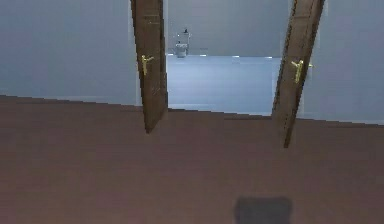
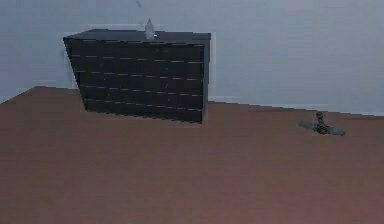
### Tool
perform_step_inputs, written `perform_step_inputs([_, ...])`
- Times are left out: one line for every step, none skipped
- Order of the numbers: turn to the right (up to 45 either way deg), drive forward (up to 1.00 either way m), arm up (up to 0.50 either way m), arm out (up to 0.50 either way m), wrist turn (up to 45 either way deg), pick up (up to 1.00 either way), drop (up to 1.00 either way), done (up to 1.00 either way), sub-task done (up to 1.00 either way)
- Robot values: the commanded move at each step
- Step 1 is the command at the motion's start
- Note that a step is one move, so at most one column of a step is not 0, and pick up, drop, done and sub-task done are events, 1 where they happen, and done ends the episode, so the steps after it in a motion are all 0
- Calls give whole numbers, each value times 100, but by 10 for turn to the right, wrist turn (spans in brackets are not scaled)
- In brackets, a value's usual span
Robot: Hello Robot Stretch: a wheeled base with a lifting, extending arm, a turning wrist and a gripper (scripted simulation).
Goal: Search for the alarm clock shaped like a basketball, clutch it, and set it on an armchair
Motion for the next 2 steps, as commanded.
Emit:
perform_step_inputs([30,0,0,0,0,0,0,0,0])
perform_step_inputs([0,100,0,0,0,0,0,0,0])
